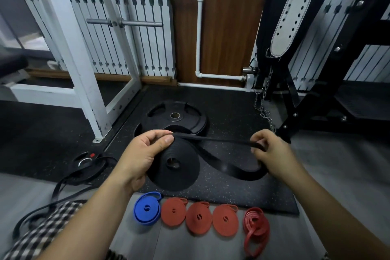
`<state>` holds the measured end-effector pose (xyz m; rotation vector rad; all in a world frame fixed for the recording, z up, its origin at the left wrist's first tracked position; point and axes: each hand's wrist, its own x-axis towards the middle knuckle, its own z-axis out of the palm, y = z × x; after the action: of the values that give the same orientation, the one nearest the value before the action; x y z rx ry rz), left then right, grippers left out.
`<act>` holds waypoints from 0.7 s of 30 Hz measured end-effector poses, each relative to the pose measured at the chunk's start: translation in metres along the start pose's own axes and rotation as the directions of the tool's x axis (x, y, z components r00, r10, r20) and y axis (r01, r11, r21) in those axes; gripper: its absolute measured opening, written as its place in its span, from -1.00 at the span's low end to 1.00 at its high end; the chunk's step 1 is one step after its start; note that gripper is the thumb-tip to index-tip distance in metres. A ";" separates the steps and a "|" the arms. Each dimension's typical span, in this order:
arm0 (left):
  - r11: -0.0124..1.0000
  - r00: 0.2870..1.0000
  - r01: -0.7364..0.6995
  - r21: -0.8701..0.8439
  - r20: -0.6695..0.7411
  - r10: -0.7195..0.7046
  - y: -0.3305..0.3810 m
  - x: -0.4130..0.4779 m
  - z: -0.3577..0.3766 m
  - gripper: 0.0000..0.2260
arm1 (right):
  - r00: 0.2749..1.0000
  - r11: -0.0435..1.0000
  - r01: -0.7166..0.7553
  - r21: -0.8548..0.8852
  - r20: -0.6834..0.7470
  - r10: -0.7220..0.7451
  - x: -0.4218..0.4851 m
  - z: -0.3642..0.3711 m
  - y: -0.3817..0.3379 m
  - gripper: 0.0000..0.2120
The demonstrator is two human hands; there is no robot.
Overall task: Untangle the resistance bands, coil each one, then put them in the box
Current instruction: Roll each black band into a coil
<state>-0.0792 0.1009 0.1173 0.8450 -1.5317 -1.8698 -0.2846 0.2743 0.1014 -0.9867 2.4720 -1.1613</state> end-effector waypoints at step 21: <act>0.932 0.982 -0.159 0.325 0.147 0.116 0.001 -0.007 0.012 -0.92 | 0.878 0.879 0.076 0.471 0.386 -0.282 -0.015 0.051 -0.050 -0.79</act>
<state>-0.0837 0.1134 0.1207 0.7515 -1.9740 -1.6106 -0.2259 0.2315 0.1047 -1.1998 1.6824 -1.3002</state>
